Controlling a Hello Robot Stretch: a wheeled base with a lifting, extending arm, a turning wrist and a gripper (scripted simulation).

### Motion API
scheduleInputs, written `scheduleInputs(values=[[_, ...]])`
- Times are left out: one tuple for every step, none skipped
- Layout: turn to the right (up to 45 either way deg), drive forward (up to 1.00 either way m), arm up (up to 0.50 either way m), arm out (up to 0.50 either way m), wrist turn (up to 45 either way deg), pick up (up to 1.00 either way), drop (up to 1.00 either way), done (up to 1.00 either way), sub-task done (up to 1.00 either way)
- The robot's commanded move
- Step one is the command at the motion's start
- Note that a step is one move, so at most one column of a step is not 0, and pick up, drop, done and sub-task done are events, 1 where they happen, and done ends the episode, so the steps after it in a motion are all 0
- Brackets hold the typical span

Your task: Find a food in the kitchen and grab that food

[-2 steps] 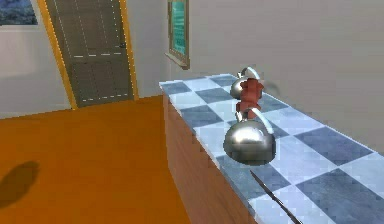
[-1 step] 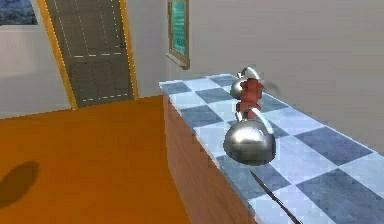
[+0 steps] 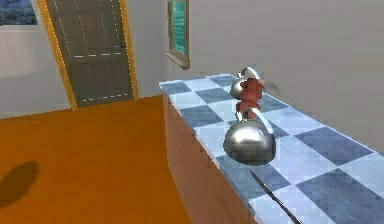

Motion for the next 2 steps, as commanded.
scheduleInputs(values=[[0.0, 0.00, 0.10, 0.00, 0.0, 0.00, 0.00, 0.00, 0.00], [0.0, 0.00, 0.00, 0.00, 0.0, 0.00, 0.00, 1.00, 0.00]])
